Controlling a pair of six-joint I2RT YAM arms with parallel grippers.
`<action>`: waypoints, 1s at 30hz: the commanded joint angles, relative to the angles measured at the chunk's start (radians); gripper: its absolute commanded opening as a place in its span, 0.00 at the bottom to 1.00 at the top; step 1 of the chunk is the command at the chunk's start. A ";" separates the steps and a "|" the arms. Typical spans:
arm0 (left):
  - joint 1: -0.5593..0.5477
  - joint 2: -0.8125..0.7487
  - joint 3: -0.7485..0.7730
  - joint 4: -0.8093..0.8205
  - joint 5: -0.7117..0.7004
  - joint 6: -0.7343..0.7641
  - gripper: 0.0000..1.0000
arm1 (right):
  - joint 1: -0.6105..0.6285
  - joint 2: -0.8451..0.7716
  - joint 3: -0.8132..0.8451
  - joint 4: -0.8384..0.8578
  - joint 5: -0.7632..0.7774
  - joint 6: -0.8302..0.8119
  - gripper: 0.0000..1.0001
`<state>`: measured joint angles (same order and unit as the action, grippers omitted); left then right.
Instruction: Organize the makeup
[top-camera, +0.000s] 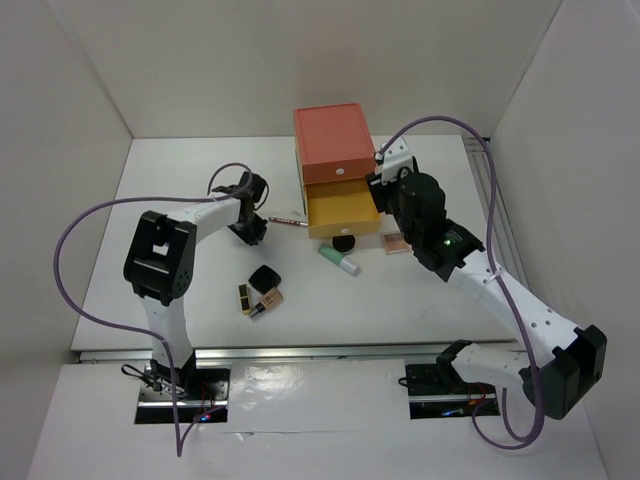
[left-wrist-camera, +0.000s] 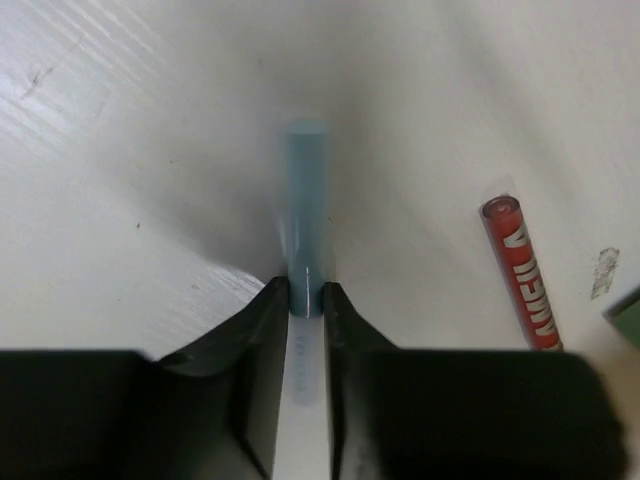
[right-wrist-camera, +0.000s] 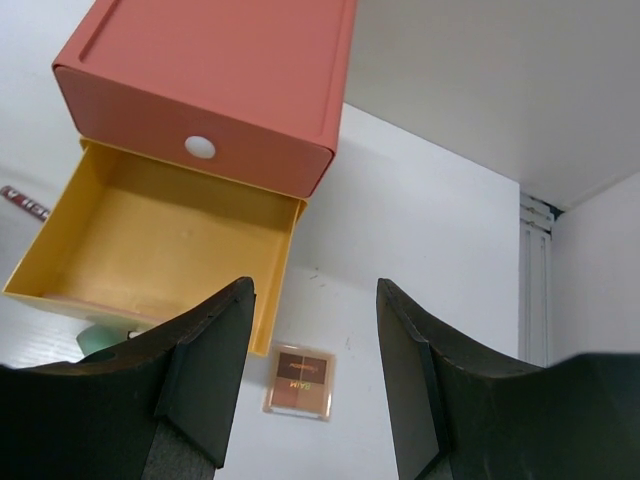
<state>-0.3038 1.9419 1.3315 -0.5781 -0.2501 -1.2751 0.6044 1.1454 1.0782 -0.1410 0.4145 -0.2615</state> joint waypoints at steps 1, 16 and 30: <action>0.005 0.003 -0.029 -0.042 -0.028 -0.023 0.25 | 0.006 -0.075 -0.024 0.116 0.060 0.011 0.59; -0.066 -0.248 0.182 0.110 -0.077 0.440 0.00 | 0.006 -0.164 -0.063 0.070 0.173 0.157 1.00; -0.314 -0.364 0.231 0.512 0.373 1.255 0.01 | 0.006 -0.197 -0.008 -0.249 0.633 0.554 1.00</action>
<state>-0.6003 1.4879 1.5036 -0.1005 -0.0135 -0.2268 0.6044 0.9627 1.0302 -0.3122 0.9596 0.2066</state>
